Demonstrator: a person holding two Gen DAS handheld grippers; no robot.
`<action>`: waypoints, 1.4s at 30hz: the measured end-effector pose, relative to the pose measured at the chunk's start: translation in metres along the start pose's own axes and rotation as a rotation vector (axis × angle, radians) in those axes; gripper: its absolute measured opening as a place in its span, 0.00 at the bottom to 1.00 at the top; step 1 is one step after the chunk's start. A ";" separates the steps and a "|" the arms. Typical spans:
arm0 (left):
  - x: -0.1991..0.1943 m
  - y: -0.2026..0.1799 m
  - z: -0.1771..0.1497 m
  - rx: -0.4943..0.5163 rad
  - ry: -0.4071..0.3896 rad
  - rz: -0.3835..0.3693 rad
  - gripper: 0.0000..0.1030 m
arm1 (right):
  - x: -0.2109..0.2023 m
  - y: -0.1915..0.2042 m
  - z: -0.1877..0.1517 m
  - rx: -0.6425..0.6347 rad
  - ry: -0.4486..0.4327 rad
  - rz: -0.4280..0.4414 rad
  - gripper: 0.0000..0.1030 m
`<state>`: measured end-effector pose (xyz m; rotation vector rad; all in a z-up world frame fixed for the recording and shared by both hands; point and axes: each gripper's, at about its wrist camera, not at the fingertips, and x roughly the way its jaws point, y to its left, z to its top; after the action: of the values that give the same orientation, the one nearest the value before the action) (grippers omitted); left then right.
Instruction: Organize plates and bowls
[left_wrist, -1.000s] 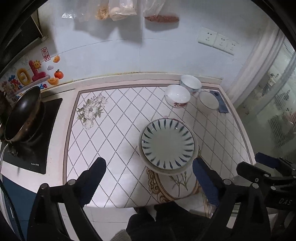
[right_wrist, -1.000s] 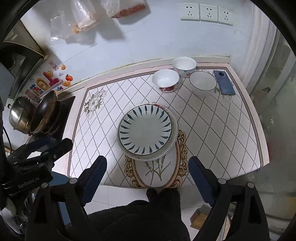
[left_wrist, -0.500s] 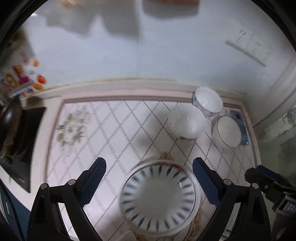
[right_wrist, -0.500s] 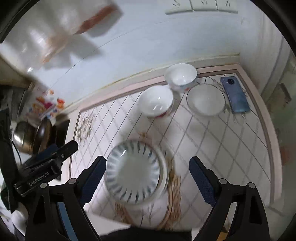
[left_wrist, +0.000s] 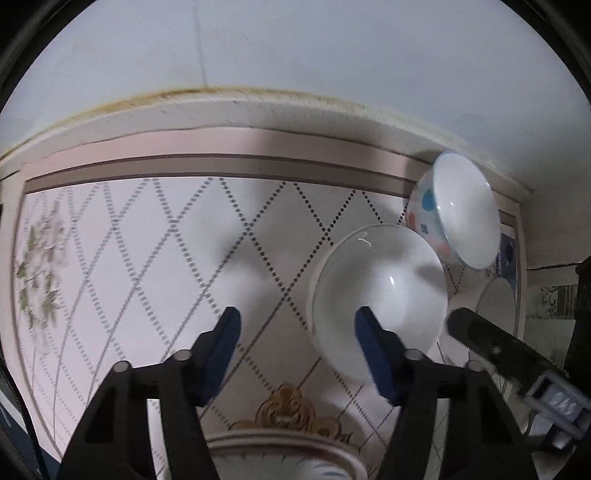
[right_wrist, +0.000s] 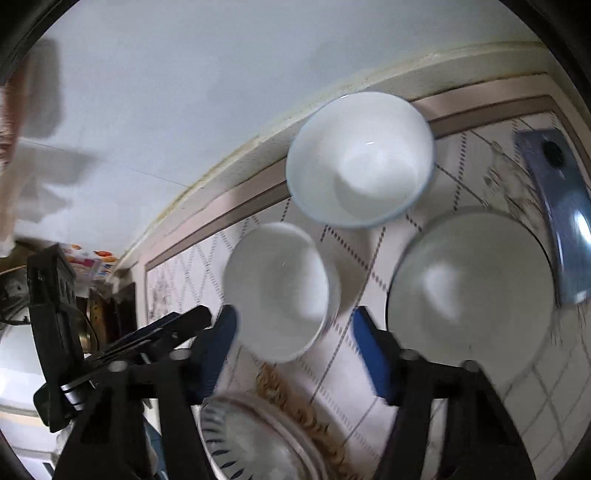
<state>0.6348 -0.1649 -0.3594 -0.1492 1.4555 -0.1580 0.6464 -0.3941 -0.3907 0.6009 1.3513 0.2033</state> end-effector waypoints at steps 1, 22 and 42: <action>0.005 -0.001 0.001 0.002 0.006 0.000 0.56 | 0.008 0.001 0.004 -0.012 0.012 -0.022 0.49; -0.022 -0.016 -0.072 0.060 -0.110 0.013 0.18 | 0.018 0.012 -0.022 -0.108 0.033 -0.091 0.12; -0.062 -0.088 -0.177 0.195 -0.130 -0.078 0.18 | -0.124 -0.035 -0.151 -0.107 -0.071 -0.070 0.12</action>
<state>0.4508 -0.2395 -0.3016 -0.0559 1.2979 -0.3468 0.4676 -0.4384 -0.3170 0.4666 1.2821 0.1947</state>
